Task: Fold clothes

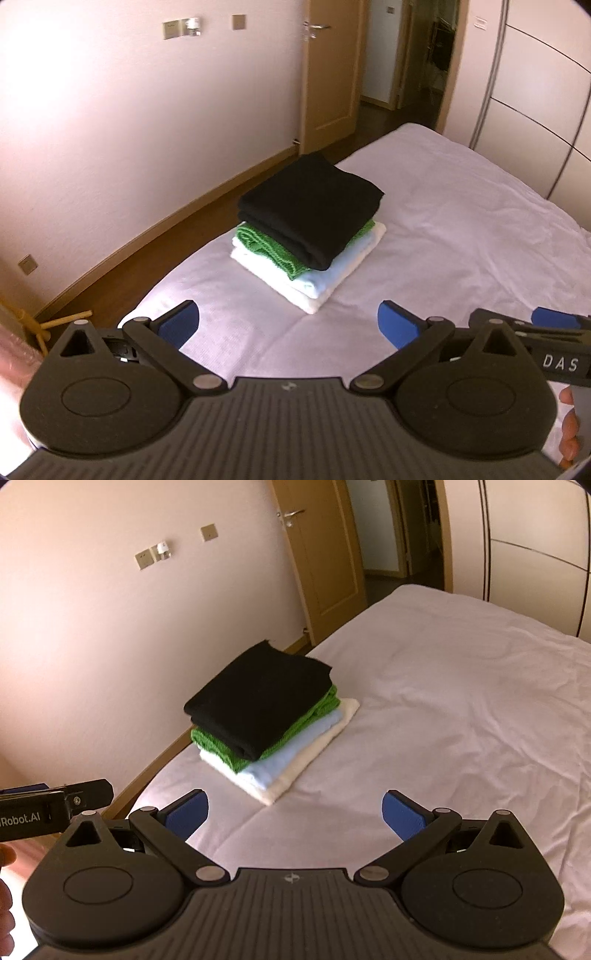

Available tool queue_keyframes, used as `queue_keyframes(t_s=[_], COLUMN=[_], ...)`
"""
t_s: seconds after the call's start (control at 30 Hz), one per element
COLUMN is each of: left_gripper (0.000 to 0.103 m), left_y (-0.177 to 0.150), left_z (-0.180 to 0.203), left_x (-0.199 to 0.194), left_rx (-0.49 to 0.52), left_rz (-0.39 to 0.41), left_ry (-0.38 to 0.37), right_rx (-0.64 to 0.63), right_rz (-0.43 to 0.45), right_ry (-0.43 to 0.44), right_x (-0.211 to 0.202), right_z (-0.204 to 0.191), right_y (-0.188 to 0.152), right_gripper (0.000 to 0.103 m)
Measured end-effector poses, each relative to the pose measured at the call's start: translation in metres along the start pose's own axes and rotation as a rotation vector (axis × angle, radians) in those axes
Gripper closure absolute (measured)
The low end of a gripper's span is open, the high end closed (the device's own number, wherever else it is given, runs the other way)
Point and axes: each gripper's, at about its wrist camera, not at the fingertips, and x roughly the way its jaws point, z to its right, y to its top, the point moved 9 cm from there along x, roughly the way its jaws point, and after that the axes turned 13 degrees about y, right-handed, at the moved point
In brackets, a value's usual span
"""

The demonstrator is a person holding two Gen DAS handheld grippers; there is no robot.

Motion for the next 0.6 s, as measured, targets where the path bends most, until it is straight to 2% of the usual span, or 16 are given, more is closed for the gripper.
queue_keyframes(t_s=[0.3,0.5,0.6], left_gripper=[0.001,0.001,0.001], left_y=[-0.009,-0.011,-0.012], left_z=[-0.006,0.004,0.012], left_x=[-0.009,-0.001,0.006], left_rx=[-0.114,-0.108,-0.108], left_rz=[0.000,-0.005,-0.022], left_ry=[0.058,0.118,0.119], right_rx=[-0.102,-0.150,-0.156], right_rz=[-0.007,-0.031,-0.051], right_ry=[0.001,0.009,0.019], right_x=[-0.006,0.005,0.013], right_z=[0.002,0.012,0.018], right_y=[-0.002,0.003,0.005], right_gripper=[0.000,0.000,0.000])
